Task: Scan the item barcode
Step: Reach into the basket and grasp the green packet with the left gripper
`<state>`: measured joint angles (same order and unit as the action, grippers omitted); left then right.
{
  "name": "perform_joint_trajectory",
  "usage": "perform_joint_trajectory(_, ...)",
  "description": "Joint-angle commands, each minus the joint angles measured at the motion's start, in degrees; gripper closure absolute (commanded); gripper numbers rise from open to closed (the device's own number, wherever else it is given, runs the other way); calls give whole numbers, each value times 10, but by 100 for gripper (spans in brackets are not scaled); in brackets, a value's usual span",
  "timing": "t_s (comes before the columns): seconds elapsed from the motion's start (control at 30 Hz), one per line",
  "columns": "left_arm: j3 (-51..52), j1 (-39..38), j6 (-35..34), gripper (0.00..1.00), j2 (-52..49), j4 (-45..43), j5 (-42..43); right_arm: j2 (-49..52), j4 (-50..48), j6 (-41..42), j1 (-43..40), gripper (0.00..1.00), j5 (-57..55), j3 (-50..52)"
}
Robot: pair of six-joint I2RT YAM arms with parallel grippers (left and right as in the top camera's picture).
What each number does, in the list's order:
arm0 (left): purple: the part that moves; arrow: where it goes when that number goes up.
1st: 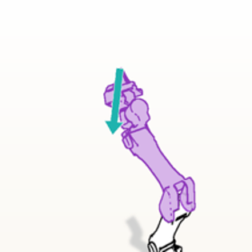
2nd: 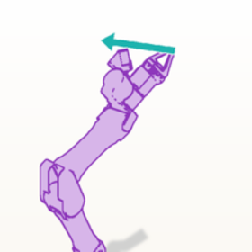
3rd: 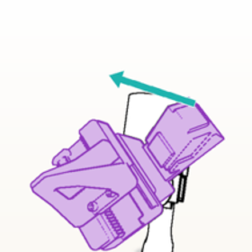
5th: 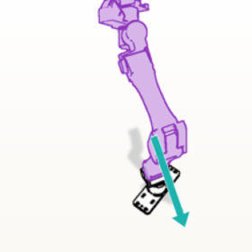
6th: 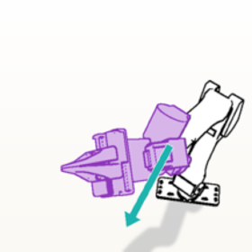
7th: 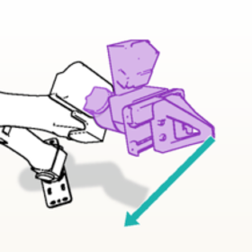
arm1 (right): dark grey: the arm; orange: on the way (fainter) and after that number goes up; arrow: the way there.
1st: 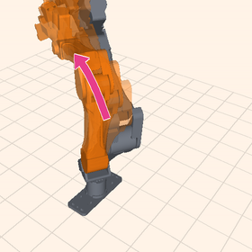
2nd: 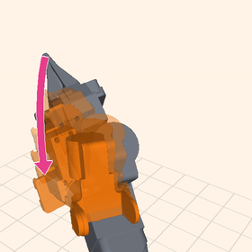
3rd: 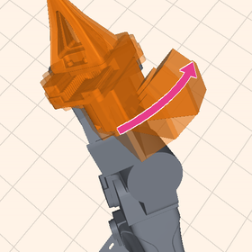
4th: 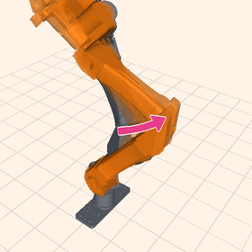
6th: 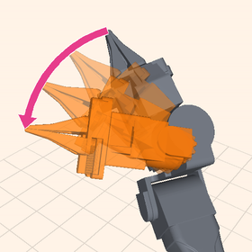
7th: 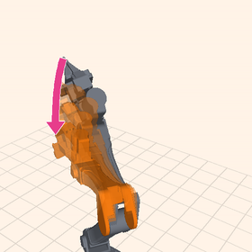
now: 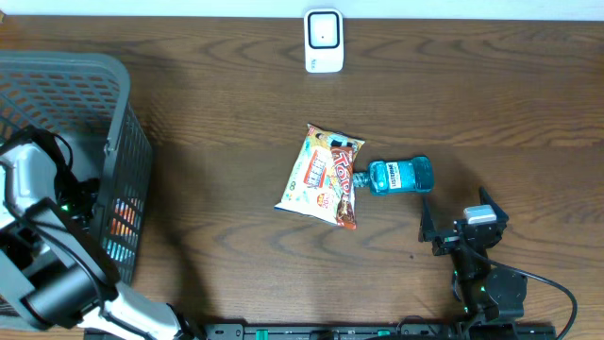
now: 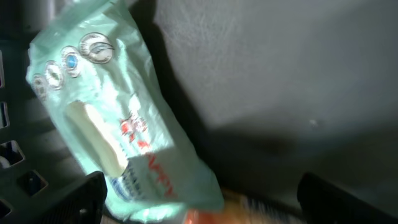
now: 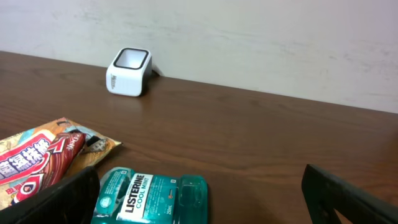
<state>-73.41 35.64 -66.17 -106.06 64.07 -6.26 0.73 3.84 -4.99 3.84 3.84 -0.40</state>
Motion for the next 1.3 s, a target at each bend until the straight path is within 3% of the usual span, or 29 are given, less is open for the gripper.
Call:
perform_joint_trajectory(0.0, 11, 3, -9, 2, -23, -1, -4, -1, 2, 7, 2, 1, -1, 1)
perform_joint_trajectory(0.13, 27, 4, -17, 2, -37, -3, -4, -1, 2, 7, 2, 1, -1, 1)
perform_joint_trajectory(0.17, 30, 3, -17, 9, -39, -5, -4, -1, 2, 7, 2, 1, -1, 1)
perform_joint_trajectory(0.23, 35, 3, -16, 28, -39, -4, -6, -1, 2, 7, 2, 1, -1, 1)
perform_joint_trajectory(0.27, 37, 3, -14, 45, -39, -2, -8, -1, 2, 7, 2, 1, -1, 1)
perform_joint_trajectory(0.3, 37, 3, -8, 53, -39, 1, -8, -1, 2, 7, 2, 1, -1, 1)
perform_joint_trajectory(0.4, 37, 3, 29, 92, -39, 2, -8, -1, 2, 7, 2, 1, -1, 1)
perform_joint_trajectory(0.7, -16, 9, 38, 93, 10, 40, -8, -1, 2, 7, 2, 1, -1, 1)
perform_joint_trajectory(0.87, -57, 8, 72, 93, 99, 53, -8, -1, 2, 7, 2, 1, -1, 1)
perform_joint_trajectory(1.27, -61, 8, 73, 93, 322, 15, 25, -1, 2, 7, 2, 1, -1, 1)
